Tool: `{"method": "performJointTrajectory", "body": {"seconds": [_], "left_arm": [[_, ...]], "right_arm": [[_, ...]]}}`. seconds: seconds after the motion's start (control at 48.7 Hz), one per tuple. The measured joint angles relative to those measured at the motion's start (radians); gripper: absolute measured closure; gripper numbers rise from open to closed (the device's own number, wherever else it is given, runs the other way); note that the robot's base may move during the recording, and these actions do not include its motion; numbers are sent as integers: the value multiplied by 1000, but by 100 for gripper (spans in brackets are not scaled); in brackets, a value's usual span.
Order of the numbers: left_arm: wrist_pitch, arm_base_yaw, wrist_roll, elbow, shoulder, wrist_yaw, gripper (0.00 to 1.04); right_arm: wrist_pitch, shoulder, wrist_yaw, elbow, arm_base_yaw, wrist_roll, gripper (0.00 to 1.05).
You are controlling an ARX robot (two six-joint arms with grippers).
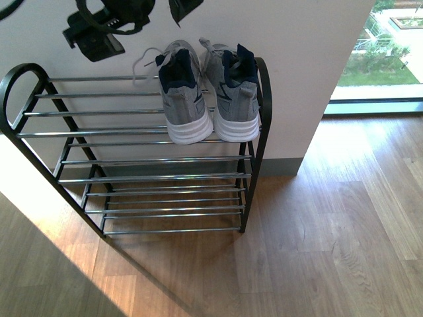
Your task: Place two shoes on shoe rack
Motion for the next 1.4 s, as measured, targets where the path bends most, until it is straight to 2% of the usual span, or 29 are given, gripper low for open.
{"method": "performJointTrajectory", "body": {"seconds": [0.329,0.637,1.007,1.151,1.192,1.254,1.295,1.356,1.398], "left_arm": [[109,6,59,-357,-358,-117,9],[123,10,169,-597,-667,-206,9],[-30,-19,222,-866,-1138,-351,9],[-71,-7,237,-913,-1276,-369,9],[-40,0,261,-926,-1287,-344,11],[283,51,435,-1073,-1342,-140,25],[440,78,559,-1157,-1378,-62,34],[552,110,660,-1230,-1425,-17,46],[566,124,682,-1249,-1443,-4,52]], "right_arm": [[0,0,0,0,0,0,103],[0,0,0,0,0,0,103],[0,0,0,0,0,0,103],[0,0,0,0,0,0,103],[0,0,0,0,0,0,103],[0,0,1,0,0,0,103],[0,0,2,0,0,0,103],[0,0,2,0,0,0,103],[0,0,2,0,0,-2,99]]}}
